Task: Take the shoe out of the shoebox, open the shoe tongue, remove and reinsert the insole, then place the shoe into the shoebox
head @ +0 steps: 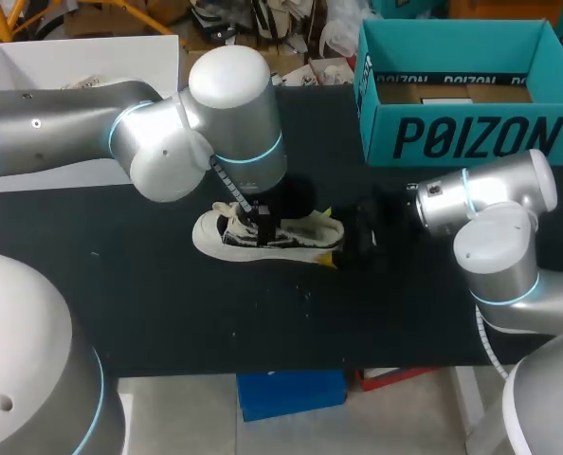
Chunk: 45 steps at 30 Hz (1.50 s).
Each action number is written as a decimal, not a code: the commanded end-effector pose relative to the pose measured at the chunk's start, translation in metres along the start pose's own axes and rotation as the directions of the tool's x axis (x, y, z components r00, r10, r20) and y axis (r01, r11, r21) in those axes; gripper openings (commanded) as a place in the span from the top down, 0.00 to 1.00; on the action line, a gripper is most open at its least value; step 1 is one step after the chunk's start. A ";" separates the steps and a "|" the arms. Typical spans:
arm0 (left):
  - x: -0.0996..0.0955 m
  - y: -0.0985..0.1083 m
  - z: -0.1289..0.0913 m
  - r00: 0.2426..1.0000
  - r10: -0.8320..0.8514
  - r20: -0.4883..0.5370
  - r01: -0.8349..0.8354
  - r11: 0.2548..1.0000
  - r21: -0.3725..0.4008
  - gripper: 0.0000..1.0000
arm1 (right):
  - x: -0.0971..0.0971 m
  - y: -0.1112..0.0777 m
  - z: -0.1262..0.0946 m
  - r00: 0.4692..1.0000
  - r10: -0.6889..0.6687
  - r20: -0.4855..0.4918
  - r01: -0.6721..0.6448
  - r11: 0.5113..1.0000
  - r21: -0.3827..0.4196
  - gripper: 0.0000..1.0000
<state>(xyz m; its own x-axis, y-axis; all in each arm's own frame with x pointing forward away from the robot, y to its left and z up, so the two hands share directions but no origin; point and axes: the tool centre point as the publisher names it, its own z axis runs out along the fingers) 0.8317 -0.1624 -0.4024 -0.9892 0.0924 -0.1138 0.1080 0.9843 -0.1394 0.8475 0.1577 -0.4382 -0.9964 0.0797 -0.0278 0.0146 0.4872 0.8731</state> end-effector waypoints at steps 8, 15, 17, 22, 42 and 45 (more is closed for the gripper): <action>0.003 0.003 -0.025 1.000 -0.010 0.024 0.009 0.999 0.053 1.00 | -0.003 -0.002 0.003 1.000 0.002 0.000 -0.002 1.000 0.002 1.00; 0.005 0.001 -0.036 0.999 -0.005 0.043 0.002 0.998 0.070 1.00 | -0.003 -0.002 0.003 1.000 0.002 0.000 -0.002 1.000 0.002 1.00; 0.006 0.002 -0.038 0.999 -0.008 0.048 0.004 0.997 0.075 1.00 | -0.003 -0.002 0.003 1.000 0.002 0.000 -0.002 1.000 0.002 1.00; 0.007 0.003 -0.039 0.998 -0.013 0.053 0.009 0.997 0.080 1.00 | -0.003 -0.002 0.003 1.000 0.002 0.000 -0.002 1.000 0.002 1.00; -0.009 -0.027 -0.021 0.988 0.119 0.102 -0.135 0.978 0.161 0.74 | -0.003 -0.002 0.003 1.000 0.002 0.000 -0.002 1.000 0.002 1.00; -0.011 -0.032 -0.019 0.984 0.147 0.099 -0.162 0.972 0.170 0.77 | -0.003 -0.002 0.003 1.000 0.002 0.000 -0.002 1.000 0.002 1.00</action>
<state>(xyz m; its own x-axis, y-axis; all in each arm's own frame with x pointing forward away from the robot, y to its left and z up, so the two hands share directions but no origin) 0.8332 -0.1900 -0.3734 -0.9489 0.2108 -0.2350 0.2723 0.9232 -0.2713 0.8484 0.1581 -0.4382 -0.9963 0.0810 -0.0280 0.0150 0.4871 0.8732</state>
